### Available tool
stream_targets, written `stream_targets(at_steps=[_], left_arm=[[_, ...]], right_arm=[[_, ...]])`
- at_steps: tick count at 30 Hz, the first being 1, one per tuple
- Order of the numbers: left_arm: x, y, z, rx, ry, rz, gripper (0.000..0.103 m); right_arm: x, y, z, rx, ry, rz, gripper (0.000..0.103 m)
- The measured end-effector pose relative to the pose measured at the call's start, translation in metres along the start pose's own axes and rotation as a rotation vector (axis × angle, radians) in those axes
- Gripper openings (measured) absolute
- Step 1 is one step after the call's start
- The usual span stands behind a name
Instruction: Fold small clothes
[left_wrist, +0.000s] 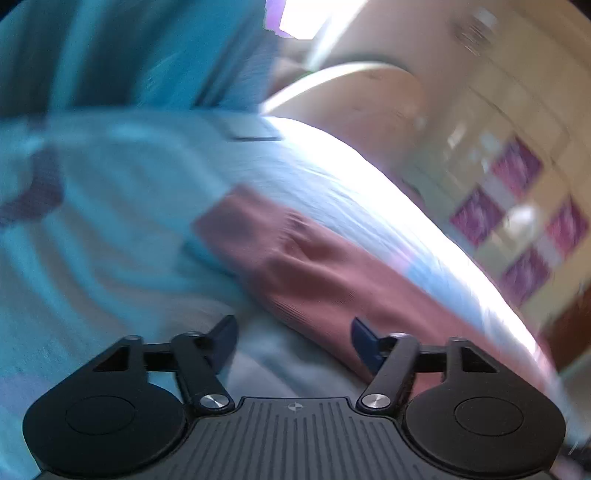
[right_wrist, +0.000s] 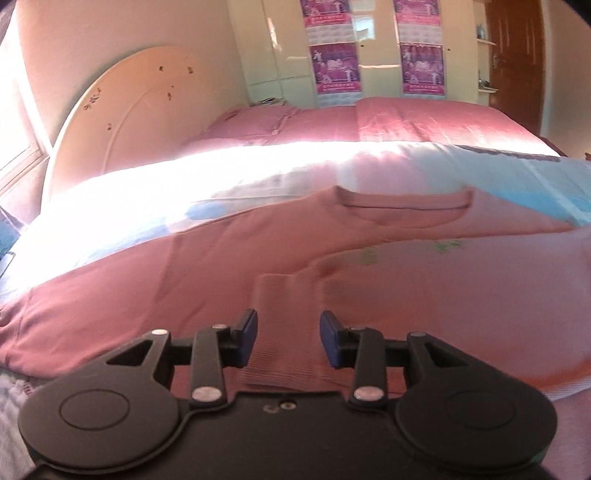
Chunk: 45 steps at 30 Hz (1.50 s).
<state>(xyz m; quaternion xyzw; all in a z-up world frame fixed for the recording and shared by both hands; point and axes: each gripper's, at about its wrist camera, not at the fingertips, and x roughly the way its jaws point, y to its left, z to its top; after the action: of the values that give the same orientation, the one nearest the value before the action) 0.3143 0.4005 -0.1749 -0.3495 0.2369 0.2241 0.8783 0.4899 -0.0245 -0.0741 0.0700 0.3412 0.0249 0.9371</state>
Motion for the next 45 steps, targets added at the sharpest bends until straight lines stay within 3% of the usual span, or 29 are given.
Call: stream_targets(at_steps=[6, 8, 9, 10, 11, 14, 18, 24, 29, 33, 35, 37, 40, 43, 45], left_arm=[[0.034, 0.014, 0.019, -0.121, -0.014, -0.087, 0.058], [0.044, 0.016, 0.019, -0.164, -0.015, -0.101, 0.04], [0.052, 0.017, 0.021, -0.185, -0.009, -0.1, 0.013], [0.059, 0.018, 0.022, -0.203, 0.006, -0.11, 0.004], [0.061, 0.019, 0.022, -0.209, 0.003, -0.128, 0.004], [0.055, -0.025, 0.022, -0.056, -0.045, -0.212, 0.004], [0.054, -0.118, -0.005, 0.176, 0.032, -0.347, 0.004], [0.052, -0.258, -0.08, 0.398, 0.187, -0.535, 0.004], [0.047, -0.357, -0.151, 0.573, 0.308, -0.597, 0.004], [0.06, -0.413, -0.21, 0.723, 0.426, -0.543, 0.004], [0.065, -0.424, -0.237, 0.784, 0.471, -0.491, 0.016], [0.059, -0.429, -0.236, 0.777, 0.45, -0.548, 0.06], [0.042, -0.423, -0.226, 0.802, 0.381, -0.554, 0.07], [0.016, -0.398, -0.2, 0.813, 0.315, -0.562, 0.071], [0.006, -0.371, -0.183, 0.823, 0.272, -0.5, 0.071]], right_arm=[[0.0, 0.01, 0.004, 0.02, -0.01, -0.024, 0.036], [-0.001, 0.004, 0.005, 0.043, -0.007, -0.039, 0.036], [-0.001, 0.0, 0.005, 0.056, -0.007, -0.046, 0.036], [-0.001, -0.004, 0.006, 0.069, -0.008, -0.053, 0.036], [-0.002, -0.009, 0.006, 0.082, -0.008, -0.062, 0.036], [-0.006, -0.028, 0.007, 0.12, -0.019, -0.087, 0.037], [-0.012, -0.054, 0.007, 0.165, -0.042, -0.11, 0.037], [-0.03, -0.095, 0.005, 0.237, -0.08, -0.099, 0.037], [-0.048, -0.139, 0.0, 0.331, -0.099, -0.081, 0.037], [-0.056, -0.168, -0.009, 0.388, -0.094, -0.054, 0.038], [-0.056, -0.18, -0.013, 0.422, -0.087, -0.017, 0.051], [-0.054, -0.185, -0.016, 0.437, -0.087, -0.002, 0.063], [-0.05, -0.185, -0.015, 0.435, -0.081, 0.075, 0.042], [-0.038, -0.176, -0.013, 0.419, -0.051, 0.14, 0.04], [-0.032, -0.165, -0.012, 0.375, -0.031, 0.178, 0.044]])
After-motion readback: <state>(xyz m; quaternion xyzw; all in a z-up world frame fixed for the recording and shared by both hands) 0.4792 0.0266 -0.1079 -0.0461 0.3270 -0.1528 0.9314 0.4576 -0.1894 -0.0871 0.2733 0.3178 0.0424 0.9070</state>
